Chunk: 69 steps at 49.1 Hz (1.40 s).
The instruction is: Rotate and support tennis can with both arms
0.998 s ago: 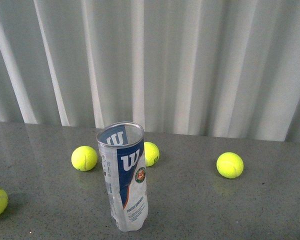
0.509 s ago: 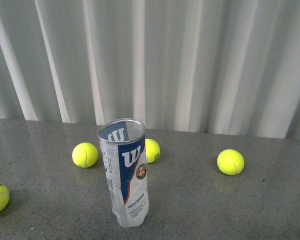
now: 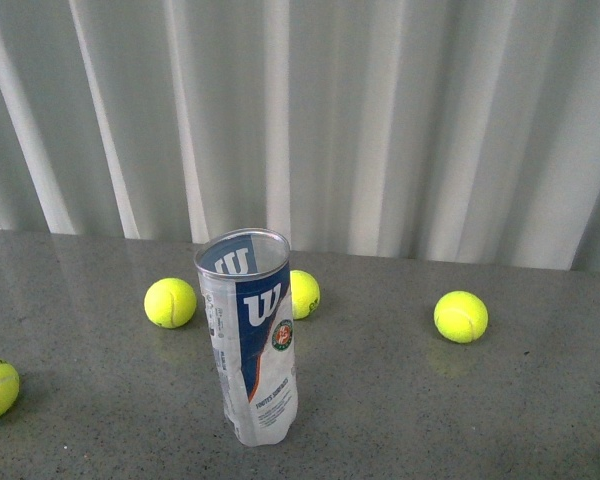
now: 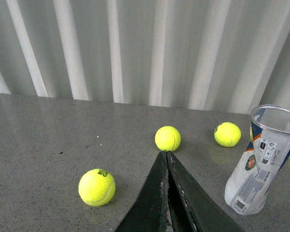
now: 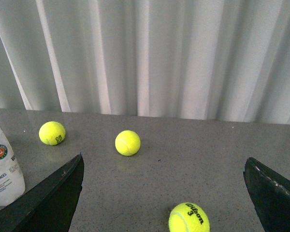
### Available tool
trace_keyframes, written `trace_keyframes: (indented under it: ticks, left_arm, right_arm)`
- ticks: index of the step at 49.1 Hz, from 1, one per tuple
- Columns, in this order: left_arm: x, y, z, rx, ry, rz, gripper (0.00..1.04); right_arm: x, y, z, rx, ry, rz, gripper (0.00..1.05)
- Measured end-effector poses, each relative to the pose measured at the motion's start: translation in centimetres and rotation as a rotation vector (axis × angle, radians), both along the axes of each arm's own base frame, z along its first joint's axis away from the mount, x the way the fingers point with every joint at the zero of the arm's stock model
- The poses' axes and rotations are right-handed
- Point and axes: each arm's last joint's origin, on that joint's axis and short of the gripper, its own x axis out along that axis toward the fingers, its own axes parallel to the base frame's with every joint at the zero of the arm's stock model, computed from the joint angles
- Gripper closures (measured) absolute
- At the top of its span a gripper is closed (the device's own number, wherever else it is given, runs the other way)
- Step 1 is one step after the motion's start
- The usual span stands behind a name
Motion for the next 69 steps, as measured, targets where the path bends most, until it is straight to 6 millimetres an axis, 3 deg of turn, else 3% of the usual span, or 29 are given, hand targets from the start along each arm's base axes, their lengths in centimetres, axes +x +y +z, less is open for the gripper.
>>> trace_keyframes:
  ticks: [62, 69]
  left_arm:
    - [-3.7, 0.0, 0.0, -0.001, -0.004, 0.000, 1.01]
    - [-3.7, 0.0, -0.1, -0.001, -0.004, 0.000, 0.78]
  right_arm:
    - [0.0, 0.0, 0.0, 0.000, 0.000, 0.000, 0.07]
    - [0.0, 0.0, 0.0, 0.000, 0.000, 0.000, 0.07]
